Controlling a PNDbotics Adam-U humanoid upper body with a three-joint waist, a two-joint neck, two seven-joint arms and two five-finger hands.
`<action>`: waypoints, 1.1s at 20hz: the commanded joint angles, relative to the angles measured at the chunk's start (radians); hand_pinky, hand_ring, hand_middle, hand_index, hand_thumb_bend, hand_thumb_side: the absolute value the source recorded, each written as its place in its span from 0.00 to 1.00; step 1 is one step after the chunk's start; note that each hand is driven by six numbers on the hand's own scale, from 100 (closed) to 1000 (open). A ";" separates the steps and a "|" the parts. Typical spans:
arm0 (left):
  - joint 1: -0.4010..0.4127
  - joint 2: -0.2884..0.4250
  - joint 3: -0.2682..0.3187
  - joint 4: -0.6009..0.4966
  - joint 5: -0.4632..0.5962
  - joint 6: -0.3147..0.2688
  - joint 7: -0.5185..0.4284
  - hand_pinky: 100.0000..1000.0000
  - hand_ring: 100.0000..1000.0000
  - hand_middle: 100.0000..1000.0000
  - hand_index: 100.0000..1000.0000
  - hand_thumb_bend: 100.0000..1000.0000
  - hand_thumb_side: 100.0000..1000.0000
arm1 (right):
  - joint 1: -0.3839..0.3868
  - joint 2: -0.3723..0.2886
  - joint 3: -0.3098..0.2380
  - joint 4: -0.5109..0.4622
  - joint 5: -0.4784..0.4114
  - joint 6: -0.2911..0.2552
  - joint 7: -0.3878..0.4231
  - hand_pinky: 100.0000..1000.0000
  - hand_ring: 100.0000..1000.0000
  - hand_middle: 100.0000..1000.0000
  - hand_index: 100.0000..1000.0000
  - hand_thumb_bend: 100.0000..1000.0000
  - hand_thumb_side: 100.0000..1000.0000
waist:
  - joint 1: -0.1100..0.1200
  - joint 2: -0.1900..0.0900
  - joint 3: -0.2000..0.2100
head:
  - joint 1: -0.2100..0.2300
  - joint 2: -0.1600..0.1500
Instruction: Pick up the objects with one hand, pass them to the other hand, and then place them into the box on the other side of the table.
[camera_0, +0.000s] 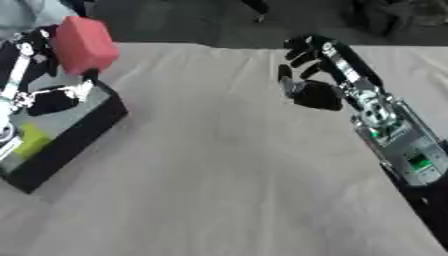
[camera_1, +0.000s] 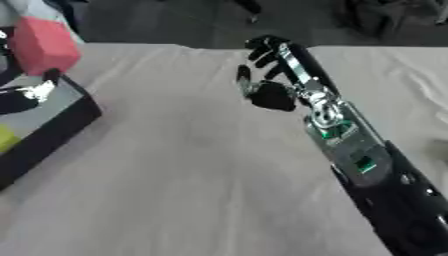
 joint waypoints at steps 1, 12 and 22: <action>-0.006 0.045 0.035 0.029 -0.040 0.046 -0.011 0.58 0.50 0.12 0.23 0.00 0.02 | -0.015 -0.023 -0.014 -0.024 -0.013 -0.002 -0.022 0.57 0.67 0.61 0.77 0.00 0.12 | 0.003 -0.025 0.002 | 0.005 -0.010; 0.004 0.041 0.055 0.116 -0.227 0.212 -0.157 0.68 0.53 0.39 0.51 0.31 0.05 | -0.012 -0.028 -0.025 -0.039 -0.029 -0.006 -0.057 0.56 0.66 0.62 0.77 0.00 0.15 | 0.002 -0.021 0.001 | 0.000 -0.007; -0.003 0.034 0.073 0.157 -0.317 0.319 -0.357 0.95 0.90 0.81 0.90 0.44 0.76 | -0.006 -0.030 -0.025 -0.039 -0.032 -0.002 -0.068 0.56 0.64 0.62 0.77 0.00 0.19 | 0.005 -0.022 -0.002 | 0.003 -0.010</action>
